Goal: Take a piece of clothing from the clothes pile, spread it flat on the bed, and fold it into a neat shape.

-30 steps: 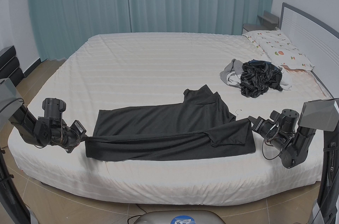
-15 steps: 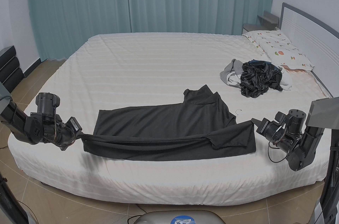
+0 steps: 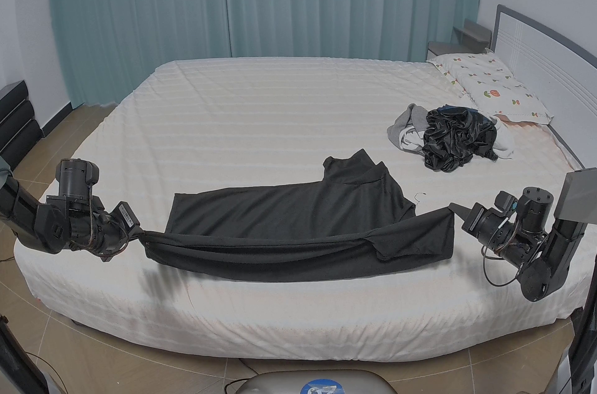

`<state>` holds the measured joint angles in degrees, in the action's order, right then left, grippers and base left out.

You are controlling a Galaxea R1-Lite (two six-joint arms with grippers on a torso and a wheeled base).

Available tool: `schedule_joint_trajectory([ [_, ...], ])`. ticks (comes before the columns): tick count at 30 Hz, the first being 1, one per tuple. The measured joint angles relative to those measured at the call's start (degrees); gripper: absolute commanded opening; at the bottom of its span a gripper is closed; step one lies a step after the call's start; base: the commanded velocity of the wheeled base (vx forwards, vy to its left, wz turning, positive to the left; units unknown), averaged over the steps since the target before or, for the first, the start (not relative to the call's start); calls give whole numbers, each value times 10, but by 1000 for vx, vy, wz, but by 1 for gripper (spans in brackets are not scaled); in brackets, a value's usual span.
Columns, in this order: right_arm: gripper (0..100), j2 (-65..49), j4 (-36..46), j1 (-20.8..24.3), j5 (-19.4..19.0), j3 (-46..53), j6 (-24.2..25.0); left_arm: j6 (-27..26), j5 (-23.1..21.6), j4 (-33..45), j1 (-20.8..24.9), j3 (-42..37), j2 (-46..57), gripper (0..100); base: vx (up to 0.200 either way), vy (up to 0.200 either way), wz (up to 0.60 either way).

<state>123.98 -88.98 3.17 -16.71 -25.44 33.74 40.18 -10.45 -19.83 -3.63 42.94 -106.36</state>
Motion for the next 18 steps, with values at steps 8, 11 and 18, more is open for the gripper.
schedule_joint_trajectory([
  [8, 0, 23, 0, -4, -4, -26, -5, 1, 1, -9, 1, 11, -29, 0, 0, 0, 0],
  [11, 0, 42, 0, -4, -4, -55, -7, 4, 2, -10, 1, 25, -54, 0, 0, 0, 0],
  [18, 0, 101, 37, 0, -2, -145, -12, 37, 6, -35, 2, 78, -129, 0, 0, 0, 0],
])
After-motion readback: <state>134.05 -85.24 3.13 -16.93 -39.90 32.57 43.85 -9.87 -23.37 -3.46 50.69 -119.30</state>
